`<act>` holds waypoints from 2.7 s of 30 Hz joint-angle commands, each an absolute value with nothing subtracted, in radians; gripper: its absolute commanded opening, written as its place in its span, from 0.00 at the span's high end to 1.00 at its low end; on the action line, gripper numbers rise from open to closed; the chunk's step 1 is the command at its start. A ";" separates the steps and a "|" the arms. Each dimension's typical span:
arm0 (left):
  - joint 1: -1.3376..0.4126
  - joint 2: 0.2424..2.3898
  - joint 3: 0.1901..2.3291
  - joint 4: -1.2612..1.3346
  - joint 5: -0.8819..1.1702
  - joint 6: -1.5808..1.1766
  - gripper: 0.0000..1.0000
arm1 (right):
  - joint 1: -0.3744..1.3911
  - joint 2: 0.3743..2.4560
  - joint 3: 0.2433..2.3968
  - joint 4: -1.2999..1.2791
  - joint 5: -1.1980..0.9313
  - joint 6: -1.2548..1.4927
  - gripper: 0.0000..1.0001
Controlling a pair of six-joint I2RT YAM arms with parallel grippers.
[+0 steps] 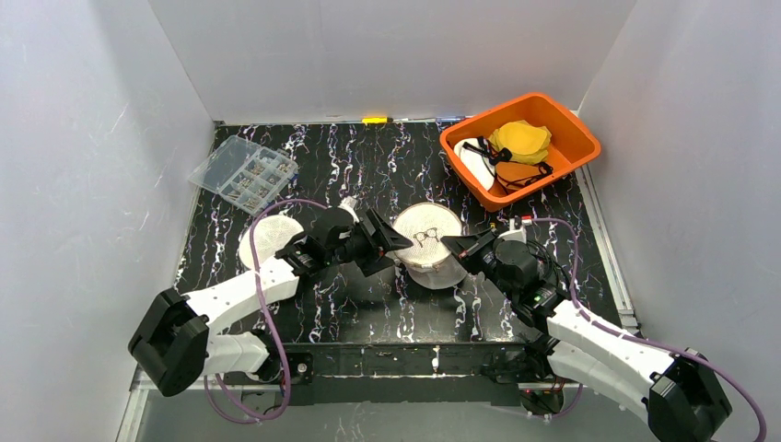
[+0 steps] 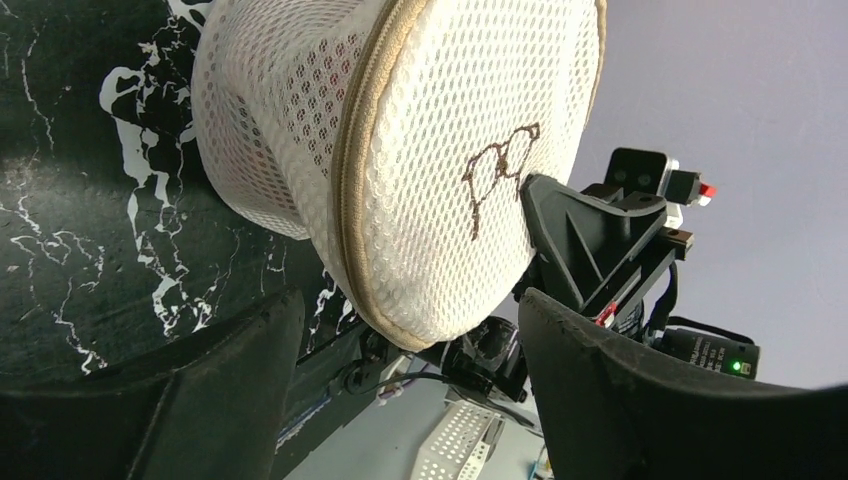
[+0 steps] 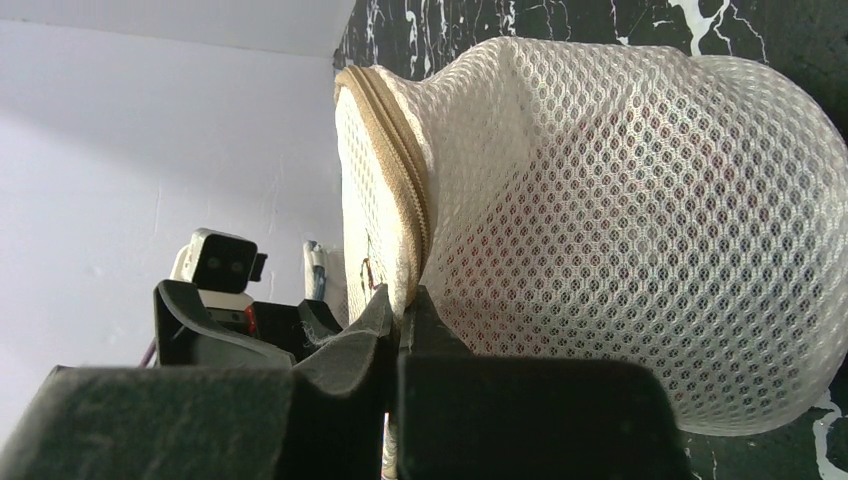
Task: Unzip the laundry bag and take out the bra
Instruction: Adjust the laundry bag at the center of the board.
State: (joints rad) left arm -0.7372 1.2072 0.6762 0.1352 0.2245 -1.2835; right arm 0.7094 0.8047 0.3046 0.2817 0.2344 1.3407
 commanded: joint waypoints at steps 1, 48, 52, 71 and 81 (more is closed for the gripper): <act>-0.750 1.219 0.679 0.188 0.198 -1.328 0.26 | 0.722 0.783 0.338 0.306 0.299 1.378 0.99; -0.430 1.337 0.962 -0.073 0.911 -0.824 1.00 | 0.727 0.702 0.689 -0.143 -0.054 0.556 0.01; -0.426 1.363 0.949 -0.035 0.951 -0.832 1.00 | 0.727 0.731 0.635 -0.127 -0.020 0.599 0.01; -0.350 1.342 0.934 -0.129 0.692 -0.925 1.00 | 0.727 0.570 0.483 -0.099 0.378 0.693 0.01; -0.323 1.285 0.922 -0.071 0.739 -0.990 1.00 | 0.727 0.787 0.623 -0.144 0.362 0.637 0.01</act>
State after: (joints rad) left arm -0.3294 1.3483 0.9115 -0.1024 0.6960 -0.9382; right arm 0.7269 0.7918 0.5823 -0.1669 0.3077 0.6525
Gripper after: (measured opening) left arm 0.039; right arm 0.985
